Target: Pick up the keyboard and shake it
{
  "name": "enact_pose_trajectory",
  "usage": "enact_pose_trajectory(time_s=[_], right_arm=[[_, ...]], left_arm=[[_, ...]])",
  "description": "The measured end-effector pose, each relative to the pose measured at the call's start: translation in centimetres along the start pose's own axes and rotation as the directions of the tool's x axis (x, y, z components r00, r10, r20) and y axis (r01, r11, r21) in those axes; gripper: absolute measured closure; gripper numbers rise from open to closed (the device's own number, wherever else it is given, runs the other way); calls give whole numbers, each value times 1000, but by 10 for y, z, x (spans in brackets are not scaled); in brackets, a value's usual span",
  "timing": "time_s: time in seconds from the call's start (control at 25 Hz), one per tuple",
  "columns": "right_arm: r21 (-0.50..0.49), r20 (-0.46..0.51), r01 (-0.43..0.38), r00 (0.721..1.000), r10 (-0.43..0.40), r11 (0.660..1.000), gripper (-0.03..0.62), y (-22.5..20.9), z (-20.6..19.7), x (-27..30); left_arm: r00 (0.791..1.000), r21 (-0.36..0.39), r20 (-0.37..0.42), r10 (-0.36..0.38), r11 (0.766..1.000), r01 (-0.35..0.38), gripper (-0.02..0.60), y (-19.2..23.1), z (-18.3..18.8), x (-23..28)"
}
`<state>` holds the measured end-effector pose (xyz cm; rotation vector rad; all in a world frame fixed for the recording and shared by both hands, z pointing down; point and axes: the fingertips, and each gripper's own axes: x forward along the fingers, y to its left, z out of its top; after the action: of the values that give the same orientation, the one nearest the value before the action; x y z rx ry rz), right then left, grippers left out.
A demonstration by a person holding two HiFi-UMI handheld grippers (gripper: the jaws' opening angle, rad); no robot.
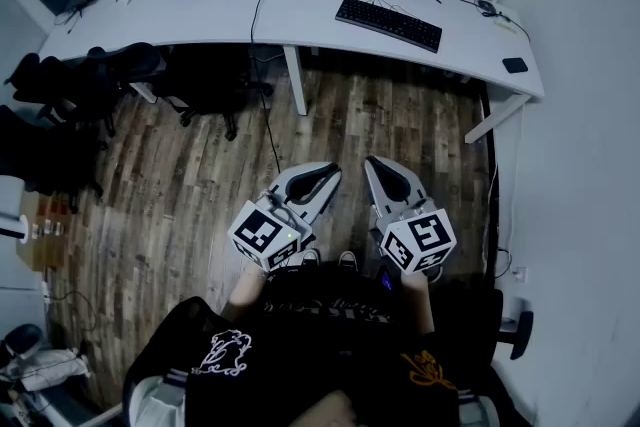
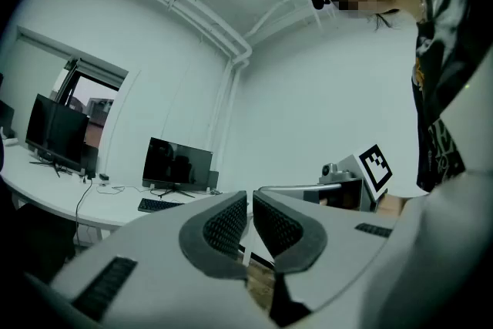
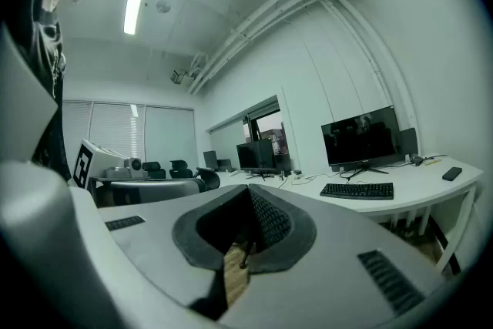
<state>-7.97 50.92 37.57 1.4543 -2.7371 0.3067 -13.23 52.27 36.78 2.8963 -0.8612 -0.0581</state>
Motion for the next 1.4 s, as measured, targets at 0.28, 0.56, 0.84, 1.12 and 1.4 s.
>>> enact_pose_trajectory(time_s=[0.28,0.56,0.84,1.12,1.4], right_arm=[[10,5,2,1000,-2,1000,585,-9,-1,-1],[11,12,-47,999,47,999,585,-15,-1,-1],[10,6,-48,999,48,999,585,-38,-3,-13],[24,-5,-35,999,36,999,585,-75,-17,-37],[89,5,-59,998,58,994,585,-87,-24,-26]], left_arm=[[1000,11,-11,3,1000,-3,545,0,-2,6],[1000,9,-15,18,1000,-18,545,1,-4,18],[1000,1,-11,25,1000,-25,545,-2,-5,44],[998,-10,-4,55,998,-55,545,-15,-16,70],[996,5,-54,64,998,-64,545,-9,-24,74]])
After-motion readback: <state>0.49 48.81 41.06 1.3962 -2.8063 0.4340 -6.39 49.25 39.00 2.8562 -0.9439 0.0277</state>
